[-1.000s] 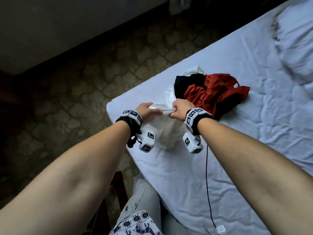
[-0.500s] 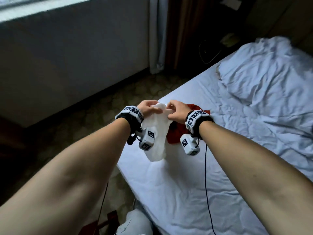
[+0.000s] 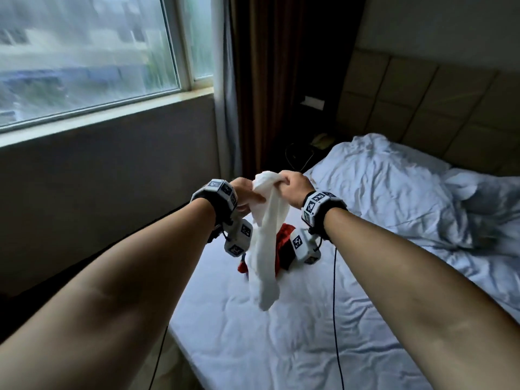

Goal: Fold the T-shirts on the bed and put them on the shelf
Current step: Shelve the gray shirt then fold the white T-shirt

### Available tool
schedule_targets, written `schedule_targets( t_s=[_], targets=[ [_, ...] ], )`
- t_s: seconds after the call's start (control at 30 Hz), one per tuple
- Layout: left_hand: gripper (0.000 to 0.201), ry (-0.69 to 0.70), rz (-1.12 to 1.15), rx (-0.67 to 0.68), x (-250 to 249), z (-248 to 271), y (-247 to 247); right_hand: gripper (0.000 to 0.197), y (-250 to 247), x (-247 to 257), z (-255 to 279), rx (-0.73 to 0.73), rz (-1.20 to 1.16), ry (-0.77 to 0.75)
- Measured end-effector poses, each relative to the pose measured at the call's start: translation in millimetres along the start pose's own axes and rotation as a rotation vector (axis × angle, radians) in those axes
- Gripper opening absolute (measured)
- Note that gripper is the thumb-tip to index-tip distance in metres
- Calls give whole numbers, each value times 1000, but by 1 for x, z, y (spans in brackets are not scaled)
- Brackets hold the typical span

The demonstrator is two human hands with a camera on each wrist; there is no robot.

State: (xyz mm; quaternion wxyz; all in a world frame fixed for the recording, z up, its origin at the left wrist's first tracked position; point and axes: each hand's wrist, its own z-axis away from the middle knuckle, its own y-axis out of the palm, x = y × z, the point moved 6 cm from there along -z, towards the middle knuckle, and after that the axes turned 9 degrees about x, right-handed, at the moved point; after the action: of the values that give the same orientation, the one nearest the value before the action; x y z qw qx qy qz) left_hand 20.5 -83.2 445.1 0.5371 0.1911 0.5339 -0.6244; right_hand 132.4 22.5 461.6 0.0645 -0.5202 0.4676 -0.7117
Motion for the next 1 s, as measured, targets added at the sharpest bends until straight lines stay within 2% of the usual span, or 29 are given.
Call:
schedule_targets(
  t_s=[0.1, 0.2, 0.3, 0.37, 0.43, 0.5, 0.57, 0.67, 0.7, 0.73, 0.8, 0.83, 0.87, 0.97, 1.0],
  targets=[
    [11, 19, 21, -15, -28, 9, 4, 15, -37, 11, 13, -131, 5, -19],
    [15, 131, 236, -23, -62, 16, 3, 15, -74, 19, 21, -225, 20, -12],
    [27, 221, 411, 6, -96, 24, 2, 16, -100, 26, 29, -273, 89, 3],
    [30, 266, 454, 34, -119, 33, 4, 23, -113, 27, 36, -290, 159, 53],
    [32, 311, 485, 78, -139, 40, 8, 20, -122, 25, 44, -320, 174, 113],
    [35, 322, 505, 87, -154, 45, 10, 14, -127, 27, 51, -343, 99, 127],
    [32, 336, 533, 137, -166, 47, 12, 15, -130, 30, 57, -386, -85, 104],
    [6, 314, 477, 210, -186, 57, 20, 5, -140, 37, 70, -507, -337, 84],
    [14, 320, 452, 218, -191, 58, 21, 7, -141, 39, 75, -497, -357, 88],
    [18, 326, 459, 224, -194, 59, 21, 18, -139, 38, 77, -454, -359, 105],
    [15, 349, 546, 193, -197, 51, 18, 48, -138, 39, 88, -392, -241, 172],
    [13, 351, 564, 185, -199, 47, 18, 52, -140, 41, 94, -384, -142, 198],
    [13, 334, 557, 189, -200, 47, 19, 50, -142, 40, 99, -390, -46, 217],
    [47, 329, 507, 267, -208, 48, 28, 35, -147, 39, 114, -466, 134, 309],
    [46, 322, 487, 274, -210, 54, 29, 31, -148, 37, 118, -486, 140, 326]
  ],
)
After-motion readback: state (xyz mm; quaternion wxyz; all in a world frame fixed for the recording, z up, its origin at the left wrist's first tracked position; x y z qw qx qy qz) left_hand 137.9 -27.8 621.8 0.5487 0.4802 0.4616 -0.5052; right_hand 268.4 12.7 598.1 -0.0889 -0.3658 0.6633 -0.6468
